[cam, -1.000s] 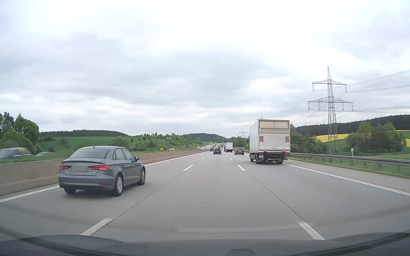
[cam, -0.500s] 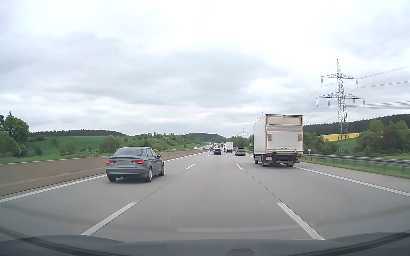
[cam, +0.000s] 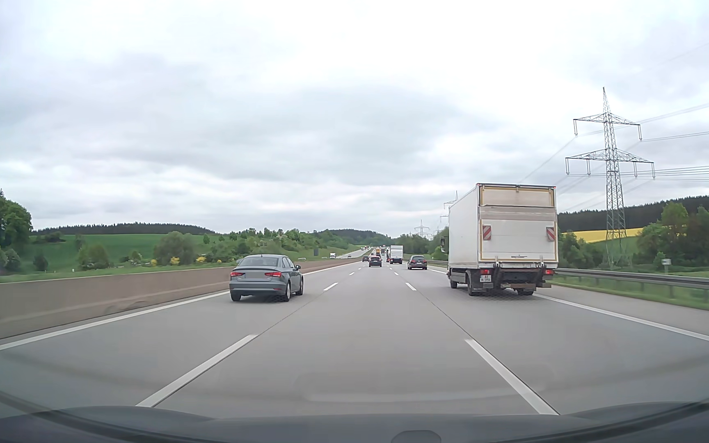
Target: Follow the waypoints while adhering to traffic rules and regulations
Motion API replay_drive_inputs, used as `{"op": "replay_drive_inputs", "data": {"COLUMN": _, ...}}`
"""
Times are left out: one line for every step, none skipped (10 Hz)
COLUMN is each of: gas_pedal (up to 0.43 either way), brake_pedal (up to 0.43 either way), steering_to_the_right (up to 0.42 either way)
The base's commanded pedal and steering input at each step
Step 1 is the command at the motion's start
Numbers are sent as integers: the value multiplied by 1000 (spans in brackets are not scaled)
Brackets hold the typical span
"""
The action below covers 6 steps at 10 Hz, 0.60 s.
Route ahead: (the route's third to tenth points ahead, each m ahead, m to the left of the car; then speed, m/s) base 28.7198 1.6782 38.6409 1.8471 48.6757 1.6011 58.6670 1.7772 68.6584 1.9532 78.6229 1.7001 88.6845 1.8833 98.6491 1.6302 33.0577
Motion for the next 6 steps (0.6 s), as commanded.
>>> {"op": "replay_drive_inputs", "data": {"gas_pedal": 248, "brake_pedal": 0, "steering_to_the_right": -1}}
{"op": "replay_drive_inputs", "data": {"gas_pedal": 248, "brake_pedal": 0, "steering_to_the_right": -1}}
{"op": "replay_drive_inputs", "data": {"gas_pedal": 248, "brake_pedal": 0, "steering_to_the_right": -1}}
{"op": "replay_drive_inputs", "data": {"gas_pedal": 248, "brake_pedal": 0, "steering_to_the_right": -1}}
{"op": "replay_drive_inputs", "data": {"gas_pedal": 248, "brake_pedal": 0, "steering_to_the_right": -1}}
{"op": "replay_drive_inputs", "data": {"gas_pedal": 240, "brake_pedal": 0, "steering_to_the_right": -1}}
